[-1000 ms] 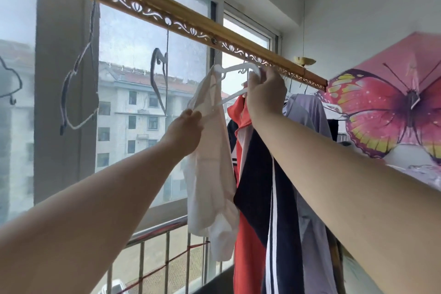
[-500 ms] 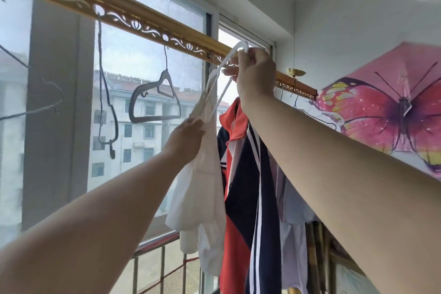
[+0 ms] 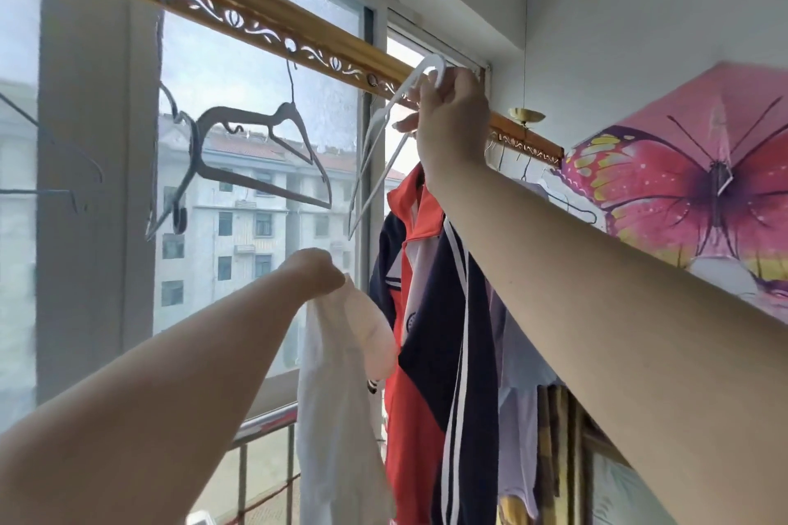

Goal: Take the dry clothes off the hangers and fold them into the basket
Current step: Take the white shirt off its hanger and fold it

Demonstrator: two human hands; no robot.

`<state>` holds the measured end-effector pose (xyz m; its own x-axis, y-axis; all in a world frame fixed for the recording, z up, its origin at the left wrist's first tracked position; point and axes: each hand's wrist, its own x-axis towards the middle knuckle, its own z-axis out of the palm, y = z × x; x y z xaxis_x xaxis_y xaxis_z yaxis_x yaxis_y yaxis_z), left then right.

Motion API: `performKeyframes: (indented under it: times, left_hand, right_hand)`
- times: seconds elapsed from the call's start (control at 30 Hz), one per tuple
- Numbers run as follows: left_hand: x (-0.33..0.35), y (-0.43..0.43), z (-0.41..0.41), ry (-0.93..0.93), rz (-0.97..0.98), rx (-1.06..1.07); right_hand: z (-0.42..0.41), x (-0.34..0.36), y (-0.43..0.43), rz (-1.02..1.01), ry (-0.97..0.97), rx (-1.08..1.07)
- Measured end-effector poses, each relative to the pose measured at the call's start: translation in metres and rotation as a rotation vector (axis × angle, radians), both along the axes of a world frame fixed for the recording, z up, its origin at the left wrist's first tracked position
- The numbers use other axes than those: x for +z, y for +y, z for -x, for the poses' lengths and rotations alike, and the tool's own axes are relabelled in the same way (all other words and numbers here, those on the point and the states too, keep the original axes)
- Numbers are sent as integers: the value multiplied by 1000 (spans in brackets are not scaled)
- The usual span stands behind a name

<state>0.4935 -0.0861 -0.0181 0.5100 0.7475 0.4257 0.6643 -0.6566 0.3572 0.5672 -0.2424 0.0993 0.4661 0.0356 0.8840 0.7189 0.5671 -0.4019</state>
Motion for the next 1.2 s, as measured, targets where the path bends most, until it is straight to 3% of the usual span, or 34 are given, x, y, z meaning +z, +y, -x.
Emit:
performKeyframes:
  times: [0.23,0.37,0.5,0.67,0.77,0.97,1.13,1.2]
  left_hand:
    - [-23,-18,17,-12,217,-268]
    - [-39,-30,30,11,259,-346]
    - [-55,-36,44,18,303,-369]
    - [-67,-47,59,59,350,-444]
    - [-72,-54,62,87,360,-487]
    - [-78,-64,65,63,322,-497]
    - [-83,-65,67,-47,332,-456]
    - [-87,-63,66,-110,334,-430]
  right_hand:
    - [-2,-45,1,114,75,11]
    - [-3,-88,0,207,206,126]
    - [-6,-147,-2,436,257,191]
    - [-10,-221,-1,1083,64,247]
    - [-6,-247,-5,1370,-74,268]
    - [-11,-280,-13,1486,-227,147]
    - [-14,-290,-28,1477,-94,307]
    - [-12,-296,-32,1648,-248,280]
